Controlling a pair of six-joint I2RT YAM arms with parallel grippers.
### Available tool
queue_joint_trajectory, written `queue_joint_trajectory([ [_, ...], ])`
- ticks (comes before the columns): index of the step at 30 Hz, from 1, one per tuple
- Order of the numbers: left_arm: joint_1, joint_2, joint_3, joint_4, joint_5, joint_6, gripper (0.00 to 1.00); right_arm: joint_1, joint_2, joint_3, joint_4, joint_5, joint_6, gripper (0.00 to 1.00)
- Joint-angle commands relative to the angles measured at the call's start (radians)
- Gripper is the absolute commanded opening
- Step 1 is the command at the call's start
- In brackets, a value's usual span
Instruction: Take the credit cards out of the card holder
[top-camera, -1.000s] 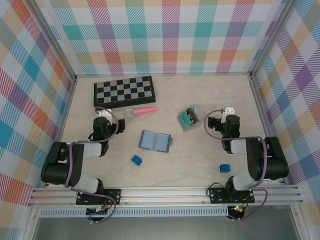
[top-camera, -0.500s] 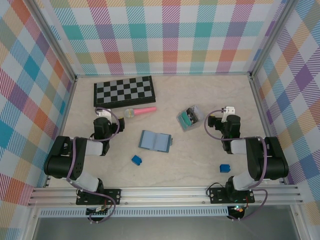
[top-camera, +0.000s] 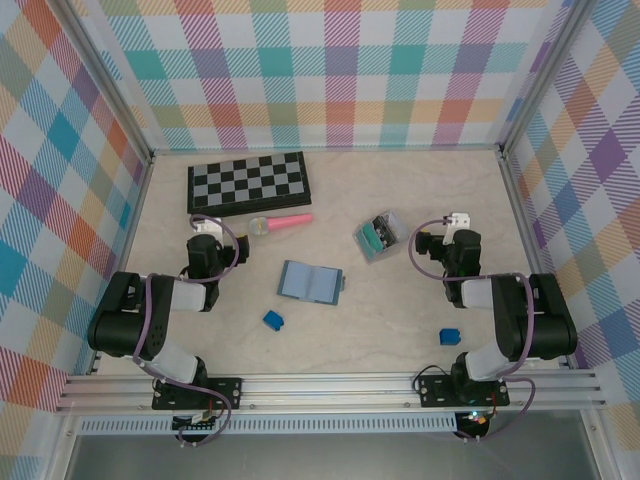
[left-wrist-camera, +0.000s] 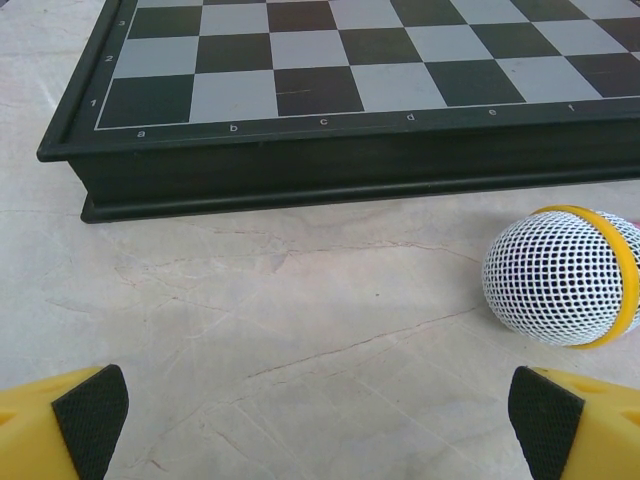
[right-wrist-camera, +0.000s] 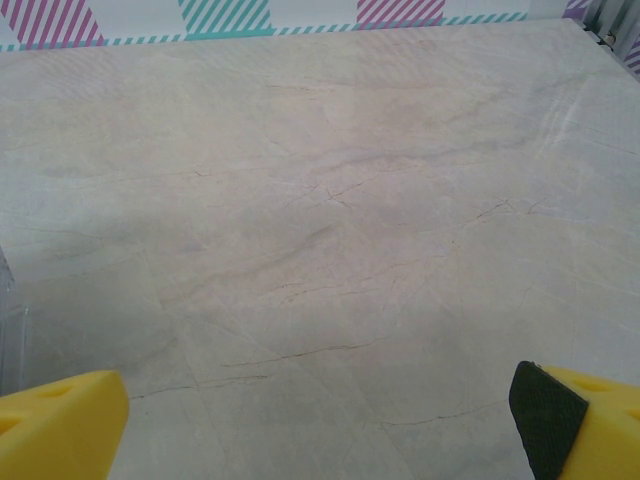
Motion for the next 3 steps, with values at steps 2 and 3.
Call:
queue_joint_trajectory([
  [2,0.013,0.008,0.023,0.006,-0.006,-0.014,1.0,-0.009,0.007,0.011,0.031,-0.038,0.004,1.0],
  [3,0.013,0.008,0.023,0.004,-0.006,-0.014,1.0,-0.008,0.003,0.004,0.041,-0.107,-0.025,1.0],
])
